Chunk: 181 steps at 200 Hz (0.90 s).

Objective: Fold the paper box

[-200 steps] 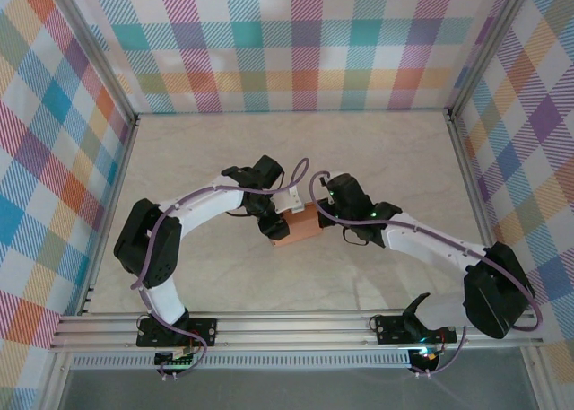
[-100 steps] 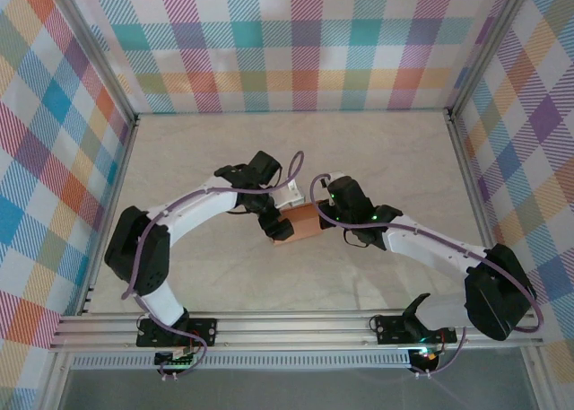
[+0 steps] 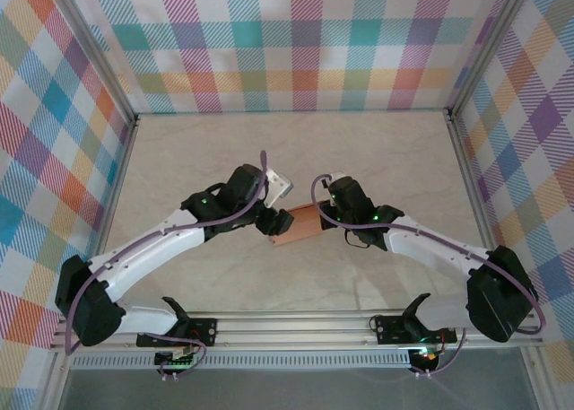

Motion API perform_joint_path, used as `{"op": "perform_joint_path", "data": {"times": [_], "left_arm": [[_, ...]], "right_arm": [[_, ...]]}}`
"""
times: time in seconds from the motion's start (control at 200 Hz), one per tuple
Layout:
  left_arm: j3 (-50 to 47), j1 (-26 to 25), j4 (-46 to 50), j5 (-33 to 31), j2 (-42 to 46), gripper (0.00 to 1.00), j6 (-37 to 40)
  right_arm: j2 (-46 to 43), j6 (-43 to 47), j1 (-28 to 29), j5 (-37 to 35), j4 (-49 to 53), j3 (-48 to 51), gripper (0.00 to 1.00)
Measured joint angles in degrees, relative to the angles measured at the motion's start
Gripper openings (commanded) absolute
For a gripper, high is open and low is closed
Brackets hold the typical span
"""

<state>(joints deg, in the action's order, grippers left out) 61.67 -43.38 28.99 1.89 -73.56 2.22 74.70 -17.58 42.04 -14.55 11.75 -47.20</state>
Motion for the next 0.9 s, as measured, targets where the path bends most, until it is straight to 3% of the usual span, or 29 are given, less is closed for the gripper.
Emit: {"op": "perform_joint_path", "data": {"times": [0.14,0.315,0.435,0.735,0.905], "left_arm": [[-0.4,0.1,1.1,-4.1,0.9,0.53,-8.7],[-1.1,0.0,3.1,-5.4,0.2,0.39,-14.3],[-1.1,0.0,4.3,-5.5,-3.0,0.37,-15.6],[-0.1,0.0,7.0,-5.5,-7.5,0.19,-17.0],[1.2,0.0,7.6,-5.5,-7.5,0.18,-17.7]], "right_arm": [[-0.4,0.0,0.0,-0.1,0.5,0.0,0.0],[-0.5,0.0,0.0,-0.5,1.0,0.0,0.0],[-0.6,0.0,0.0,-0.5,1.2,0.0,0.0],[-0.6,0.0,0.0,-0.7,1.2,0.0,0.0],[-0.5,0.0,0.0,-0.7,1.2,0.0,0.0]]}}
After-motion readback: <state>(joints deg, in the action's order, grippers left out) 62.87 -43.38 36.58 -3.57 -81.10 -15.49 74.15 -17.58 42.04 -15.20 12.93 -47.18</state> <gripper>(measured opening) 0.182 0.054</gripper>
